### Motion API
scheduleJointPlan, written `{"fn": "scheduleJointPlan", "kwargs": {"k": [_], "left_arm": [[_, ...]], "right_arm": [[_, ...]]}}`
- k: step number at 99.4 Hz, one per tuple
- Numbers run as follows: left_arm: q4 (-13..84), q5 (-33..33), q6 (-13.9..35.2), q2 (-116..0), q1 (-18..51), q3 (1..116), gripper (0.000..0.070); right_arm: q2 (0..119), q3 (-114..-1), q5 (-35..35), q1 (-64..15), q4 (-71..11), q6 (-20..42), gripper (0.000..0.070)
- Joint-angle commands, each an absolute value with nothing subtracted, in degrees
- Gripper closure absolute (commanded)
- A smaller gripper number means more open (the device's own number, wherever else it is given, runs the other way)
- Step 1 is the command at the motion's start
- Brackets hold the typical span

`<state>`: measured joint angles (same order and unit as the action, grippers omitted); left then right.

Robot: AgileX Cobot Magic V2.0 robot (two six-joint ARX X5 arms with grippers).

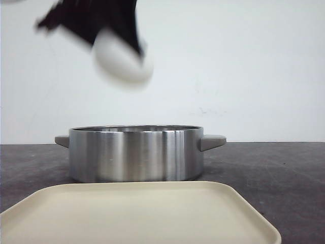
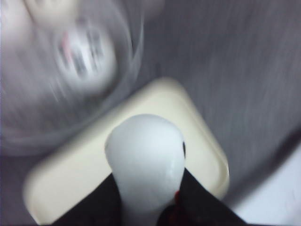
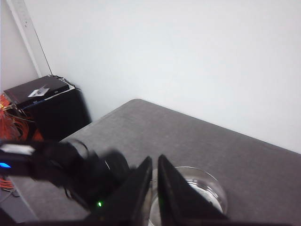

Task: Steam buns
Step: 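Lift the bun with the left gripper and lower it into the pot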

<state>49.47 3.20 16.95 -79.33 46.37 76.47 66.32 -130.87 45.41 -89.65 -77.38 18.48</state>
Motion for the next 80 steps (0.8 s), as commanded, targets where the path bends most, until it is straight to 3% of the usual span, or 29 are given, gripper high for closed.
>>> {"fn": "scheduleJointPlan", "kwargs": {"k": [1,21,39,80], "left_arm": [[49.56,1.45,10.94,-82.37,43.92,80.64,0.0691],[51.42,4.58,6.09,-92.14,35.35,88.95,0.0691],[51.27,4.54,0.54,-101.3,31.81,89.97,0.0691],[49.34,4.97,-0.89,-113.99,30.79,90.0,0.0685]], "right_arm": [[66.85,-131.33,46.92,-90.67,-81.87,19.11,0.0687],[66.83,-128.14,48.18,-90.67,-81.87,20.56,0.0687],[66.85,-127.44,49.32,-90.67,-81.87,21.54,0.0687],[66.13,-127.44,50.02,-90.65,-81.87,24.27,0.0687]]}}
